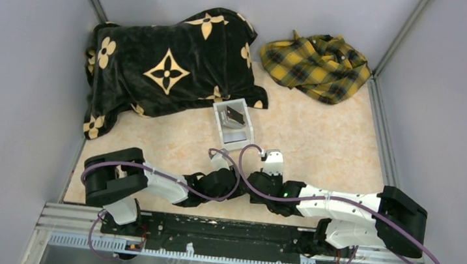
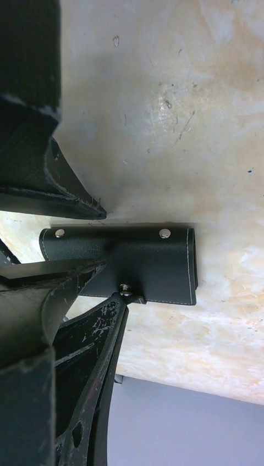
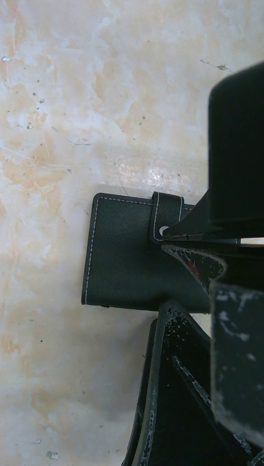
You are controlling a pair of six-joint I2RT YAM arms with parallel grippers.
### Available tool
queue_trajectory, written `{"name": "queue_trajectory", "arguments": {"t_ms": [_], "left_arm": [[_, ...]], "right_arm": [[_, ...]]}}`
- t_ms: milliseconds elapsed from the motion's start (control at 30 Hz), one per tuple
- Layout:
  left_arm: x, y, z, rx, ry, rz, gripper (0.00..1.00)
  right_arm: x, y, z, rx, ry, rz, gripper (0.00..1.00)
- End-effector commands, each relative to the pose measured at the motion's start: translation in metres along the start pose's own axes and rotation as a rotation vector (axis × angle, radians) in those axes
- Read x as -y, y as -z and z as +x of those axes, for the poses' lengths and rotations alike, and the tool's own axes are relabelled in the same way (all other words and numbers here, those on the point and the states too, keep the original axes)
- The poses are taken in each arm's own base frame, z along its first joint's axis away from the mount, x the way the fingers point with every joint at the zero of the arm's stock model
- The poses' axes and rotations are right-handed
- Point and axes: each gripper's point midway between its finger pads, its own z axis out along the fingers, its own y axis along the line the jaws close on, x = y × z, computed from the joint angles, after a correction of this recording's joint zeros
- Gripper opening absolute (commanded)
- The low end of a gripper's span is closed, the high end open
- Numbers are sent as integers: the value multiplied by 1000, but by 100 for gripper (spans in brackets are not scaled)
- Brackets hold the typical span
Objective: Put the credit cards into the card holder
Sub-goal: Close the card holder at the center of the board.
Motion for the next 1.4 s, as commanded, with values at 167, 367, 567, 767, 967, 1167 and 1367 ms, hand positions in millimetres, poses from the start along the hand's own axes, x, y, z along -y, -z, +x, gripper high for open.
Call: {"name": "queue_trajectory", "arguments": {"t_ms": [167,367,567,767,967,1167,1367], "left_arm": [[-43,-1,14,-52,-56,-134,40],[-44,-2,14,-55,-55,-135,40],[-44,-2,16,-62,-55,-134,40],[-44,-2,16,-61,-54,-132,40],[-43,-3,16,-63,-55,-129,40],[-42,-4,17,-66,-60,-128,39],[-43,-4,17,-68,-62,-130,39]], "right_arm": [[-3,4,-1,-5,-34,-25,0],[-3,4,2,-10,-33,-28,0],[-5,3,3,-14,-28,-30,0],[-7,2,5,-22,-22,-34,0],[-8,1,8,-32,-16,-36,0],[-8,2,8,-35,-10,-34,0],[-7,2,8,-38,-5,-30,0]]}}
